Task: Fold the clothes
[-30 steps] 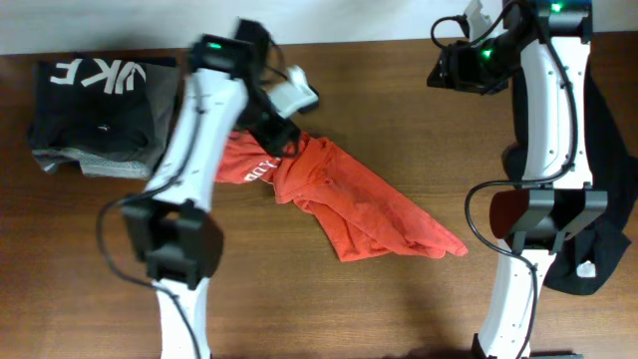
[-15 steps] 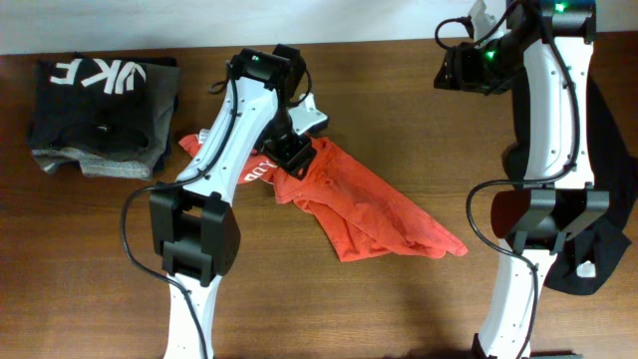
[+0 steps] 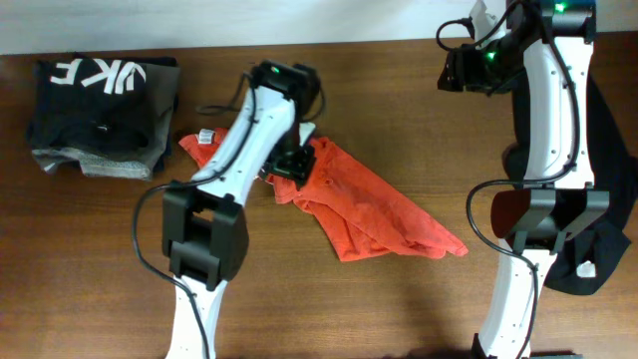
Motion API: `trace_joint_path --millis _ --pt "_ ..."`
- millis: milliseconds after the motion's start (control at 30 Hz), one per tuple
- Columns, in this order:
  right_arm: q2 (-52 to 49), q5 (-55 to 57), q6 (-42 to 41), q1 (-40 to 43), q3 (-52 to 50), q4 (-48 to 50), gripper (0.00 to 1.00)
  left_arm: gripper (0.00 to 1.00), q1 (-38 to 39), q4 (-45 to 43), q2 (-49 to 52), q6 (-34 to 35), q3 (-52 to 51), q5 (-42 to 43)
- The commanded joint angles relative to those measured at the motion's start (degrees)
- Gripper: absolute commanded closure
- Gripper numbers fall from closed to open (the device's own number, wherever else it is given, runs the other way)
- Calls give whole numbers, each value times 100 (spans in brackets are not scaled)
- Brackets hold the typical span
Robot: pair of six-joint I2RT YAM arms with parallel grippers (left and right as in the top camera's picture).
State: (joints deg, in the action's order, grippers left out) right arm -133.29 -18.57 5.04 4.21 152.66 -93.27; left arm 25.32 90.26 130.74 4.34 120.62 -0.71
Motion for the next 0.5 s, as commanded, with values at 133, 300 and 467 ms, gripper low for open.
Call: trace_joint_path --millis 133,300,467 --pt "70 129 76 37 61 35 38 32 -83 -1384 -699 382 -1526 -166" --pt "70 127 74 37 61 44 38 40 -153 -2065 -850 378 -2026 -166" --pt "70 127 70 37 61 44 38 86 -153 -2240 -863 374 -2039 -168"
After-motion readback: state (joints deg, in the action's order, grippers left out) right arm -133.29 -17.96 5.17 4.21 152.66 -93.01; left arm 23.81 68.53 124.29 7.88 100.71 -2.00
